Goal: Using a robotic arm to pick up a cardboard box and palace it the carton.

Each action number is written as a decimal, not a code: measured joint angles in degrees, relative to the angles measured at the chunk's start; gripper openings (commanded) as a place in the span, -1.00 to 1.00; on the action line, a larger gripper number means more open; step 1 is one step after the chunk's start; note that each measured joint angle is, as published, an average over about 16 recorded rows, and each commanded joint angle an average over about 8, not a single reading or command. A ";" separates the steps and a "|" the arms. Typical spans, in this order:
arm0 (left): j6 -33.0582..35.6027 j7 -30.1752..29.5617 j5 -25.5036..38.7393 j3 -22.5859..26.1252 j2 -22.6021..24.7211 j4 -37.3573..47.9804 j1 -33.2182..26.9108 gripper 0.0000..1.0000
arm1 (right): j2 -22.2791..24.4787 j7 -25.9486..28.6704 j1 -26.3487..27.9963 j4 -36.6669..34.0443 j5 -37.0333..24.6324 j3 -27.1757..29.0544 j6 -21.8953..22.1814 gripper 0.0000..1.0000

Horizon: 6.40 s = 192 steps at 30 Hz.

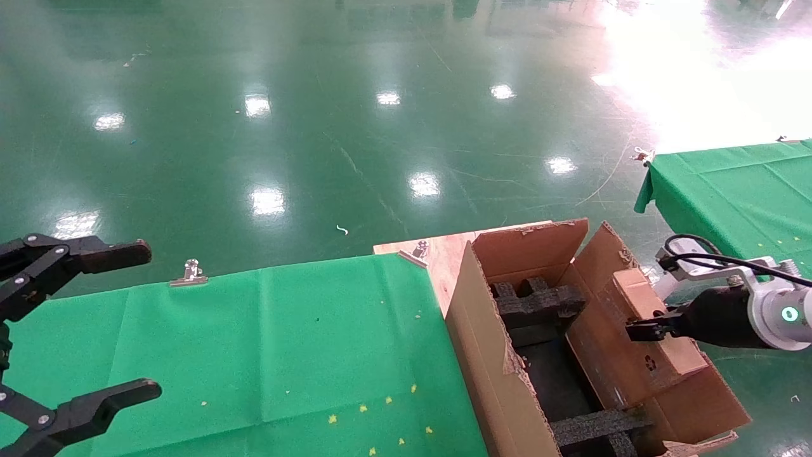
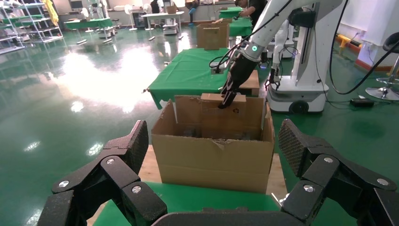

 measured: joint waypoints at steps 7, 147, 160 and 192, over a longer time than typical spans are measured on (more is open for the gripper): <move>0.00 0.00 0.00 0.00 0.00 0.00 0.00 1.00 | -2.11 -0.61 -3.06 -2.77 2.26 -0.60 2.16 -1.00; -0.05 0.04 -0.08 0.05 -0.03 0.04 0.01 1.00 | 0.91 -31.68 2.34 9.25 34.91 22.37 -10.83 1.00; -0.05 0.04 -0.08 0.05 -0.03 0.05 0.00 1.00 | -3.05 -38.27 -8.55 8.28 36.55 37.30 -17.96 1.00; -0.06 0.05 -0.09 0.07 -0.03 0.05 0.00 1.00 | -14.07 -57.02 -39.13 5.70 41.33 79.35 -38.19 1.00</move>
